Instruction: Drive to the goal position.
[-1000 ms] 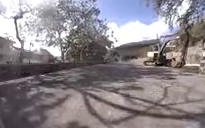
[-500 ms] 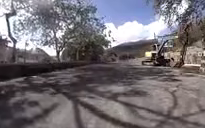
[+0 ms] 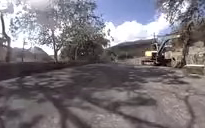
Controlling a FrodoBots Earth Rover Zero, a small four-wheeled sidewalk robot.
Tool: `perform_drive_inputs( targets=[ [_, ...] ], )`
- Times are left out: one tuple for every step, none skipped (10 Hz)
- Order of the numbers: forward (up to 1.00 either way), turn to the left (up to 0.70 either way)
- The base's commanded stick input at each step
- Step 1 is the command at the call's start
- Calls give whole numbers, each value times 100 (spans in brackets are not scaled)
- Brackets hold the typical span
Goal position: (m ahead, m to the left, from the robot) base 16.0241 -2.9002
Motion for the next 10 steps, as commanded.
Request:
perform_drive_inputs(
  targets=[
    [70,0],
    [70,0],
    [70,0],
    [70,0],
    [70,0],
    [70,0],
    [70,0],
    [70,0],
    [70,0],
    [70,0]
  ],
)
